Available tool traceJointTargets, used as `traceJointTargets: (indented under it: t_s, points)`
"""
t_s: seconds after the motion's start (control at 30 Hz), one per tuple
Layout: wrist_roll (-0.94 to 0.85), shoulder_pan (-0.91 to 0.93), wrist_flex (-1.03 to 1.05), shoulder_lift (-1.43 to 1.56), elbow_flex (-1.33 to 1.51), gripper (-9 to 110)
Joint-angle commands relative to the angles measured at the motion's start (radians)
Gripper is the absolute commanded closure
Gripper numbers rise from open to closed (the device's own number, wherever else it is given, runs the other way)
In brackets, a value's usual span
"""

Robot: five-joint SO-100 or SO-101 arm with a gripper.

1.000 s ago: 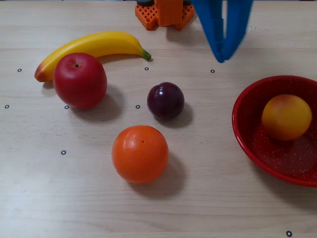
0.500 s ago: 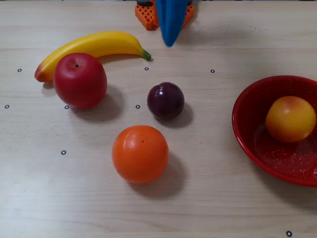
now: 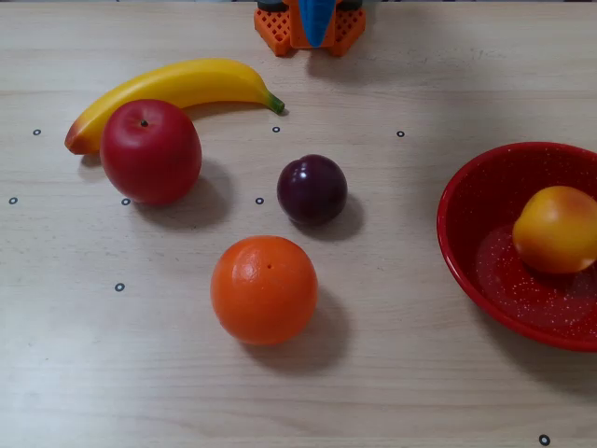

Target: Put peach in the red bowl.

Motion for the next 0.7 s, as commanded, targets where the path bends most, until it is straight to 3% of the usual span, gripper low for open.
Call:
traceJointTargets:
  t_s: [0.0,0.67]
  points:
    - [0.011,0.031,-0.034,0.08,-0.006,102]
    - [-0.008,0.072,0.075,0.603,0.451,102]
